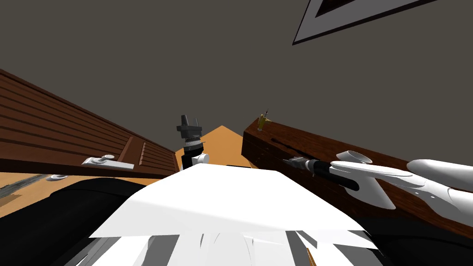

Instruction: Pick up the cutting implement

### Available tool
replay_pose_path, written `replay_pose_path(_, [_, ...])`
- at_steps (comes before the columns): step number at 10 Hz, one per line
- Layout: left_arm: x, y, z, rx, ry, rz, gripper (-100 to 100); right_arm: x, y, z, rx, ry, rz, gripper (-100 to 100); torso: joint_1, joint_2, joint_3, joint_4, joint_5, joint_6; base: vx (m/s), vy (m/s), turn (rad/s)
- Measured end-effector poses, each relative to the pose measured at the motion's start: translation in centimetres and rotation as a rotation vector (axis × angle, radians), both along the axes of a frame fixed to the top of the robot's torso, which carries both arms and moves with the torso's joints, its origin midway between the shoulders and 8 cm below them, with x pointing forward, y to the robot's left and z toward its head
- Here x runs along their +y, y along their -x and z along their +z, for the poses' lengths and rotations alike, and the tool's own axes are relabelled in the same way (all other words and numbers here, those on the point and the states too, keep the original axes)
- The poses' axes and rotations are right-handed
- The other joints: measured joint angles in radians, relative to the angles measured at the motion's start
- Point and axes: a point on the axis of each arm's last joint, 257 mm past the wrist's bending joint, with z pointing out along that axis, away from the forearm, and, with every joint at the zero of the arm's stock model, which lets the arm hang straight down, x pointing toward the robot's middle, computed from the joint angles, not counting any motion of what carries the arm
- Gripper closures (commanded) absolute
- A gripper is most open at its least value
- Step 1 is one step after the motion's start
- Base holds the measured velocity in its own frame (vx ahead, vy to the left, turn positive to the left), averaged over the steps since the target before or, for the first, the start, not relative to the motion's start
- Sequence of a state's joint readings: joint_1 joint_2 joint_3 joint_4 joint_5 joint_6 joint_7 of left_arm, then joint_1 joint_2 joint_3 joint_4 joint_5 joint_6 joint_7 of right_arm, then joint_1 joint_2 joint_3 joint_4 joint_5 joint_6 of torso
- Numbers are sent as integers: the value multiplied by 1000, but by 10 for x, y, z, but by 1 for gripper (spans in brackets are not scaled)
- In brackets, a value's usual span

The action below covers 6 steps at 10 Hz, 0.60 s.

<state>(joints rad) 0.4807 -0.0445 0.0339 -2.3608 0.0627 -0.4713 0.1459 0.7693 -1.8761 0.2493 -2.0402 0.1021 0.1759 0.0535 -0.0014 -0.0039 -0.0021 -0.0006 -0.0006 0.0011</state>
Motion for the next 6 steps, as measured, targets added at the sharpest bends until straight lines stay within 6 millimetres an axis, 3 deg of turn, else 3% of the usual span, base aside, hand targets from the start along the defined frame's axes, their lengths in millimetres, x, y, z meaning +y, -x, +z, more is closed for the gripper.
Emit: replay_pose_path(6, [0, 0, 0, 0, 0, 0, 0, -27, 5, 5, 50, 112, 54, -100, 1, 2, 1, 0, 0, 0, 14, -6, 34])
